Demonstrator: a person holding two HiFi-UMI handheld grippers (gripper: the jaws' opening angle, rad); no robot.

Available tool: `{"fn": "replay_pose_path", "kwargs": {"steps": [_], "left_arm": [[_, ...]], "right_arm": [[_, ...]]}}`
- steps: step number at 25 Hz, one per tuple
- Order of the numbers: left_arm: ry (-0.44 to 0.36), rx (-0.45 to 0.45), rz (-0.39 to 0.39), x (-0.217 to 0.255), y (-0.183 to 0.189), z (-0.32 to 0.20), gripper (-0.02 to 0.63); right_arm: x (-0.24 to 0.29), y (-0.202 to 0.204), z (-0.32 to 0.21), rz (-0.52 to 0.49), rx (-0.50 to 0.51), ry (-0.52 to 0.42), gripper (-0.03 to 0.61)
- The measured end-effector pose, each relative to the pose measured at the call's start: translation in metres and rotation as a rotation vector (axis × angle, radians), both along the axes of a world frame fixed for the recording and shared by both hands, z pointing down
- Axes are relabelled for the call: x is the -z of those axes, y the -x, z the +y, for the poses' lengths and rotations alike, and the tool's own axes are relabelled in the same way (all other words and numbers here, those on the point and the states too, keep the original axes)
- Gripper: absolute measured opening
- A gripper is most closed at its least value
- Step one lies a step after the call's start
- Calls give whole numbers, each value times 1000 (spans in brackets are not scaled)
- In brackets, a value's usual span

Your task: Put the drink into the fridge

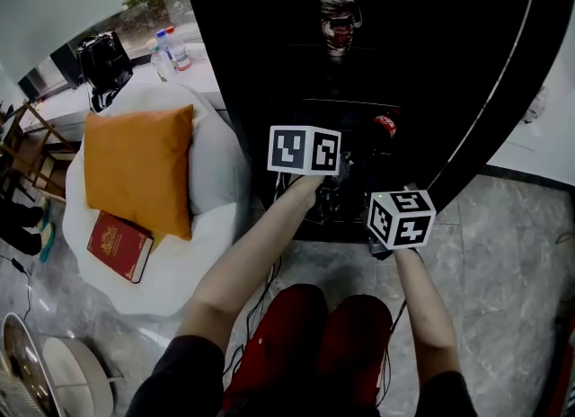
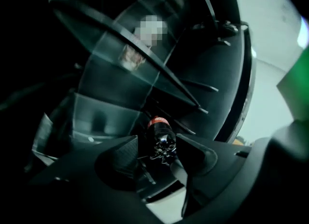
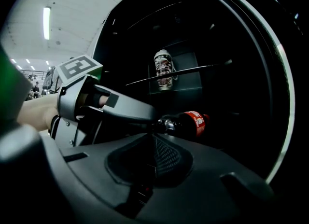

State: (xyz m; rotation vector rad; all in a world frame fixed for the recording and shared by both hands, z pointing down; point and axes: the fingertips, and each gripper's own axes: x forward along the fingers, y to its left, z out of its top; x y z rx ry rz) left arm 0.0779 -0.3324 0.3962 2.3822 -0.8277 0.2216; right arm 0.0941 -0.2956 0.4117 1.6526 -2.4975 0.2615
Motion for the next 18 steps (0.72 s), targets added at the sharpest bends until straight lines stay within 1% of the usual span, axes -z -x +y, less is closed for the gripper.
{"fn": "replay_pose_path", "kwargs": {"steps": [6,9,13,15,18], "left_arm": [[-211,104,-63,17,24,8,148],[-282,137,-83,20,33,13,96],[-369,159,-127,22,44,22,27],[-395,159,-127,22,47,28,11],[-442,150,-128,25,50,38,11]], "right_arm": [[-2,-5,-3,4,-22,6,18],[-2,-8,-4,-13,-30,10,18],[5,-6,5,-27,-26,-18,18],[8,-4,12,-33,-24,-32,18],[13,0,24,-44,-15,-53,18]]}}
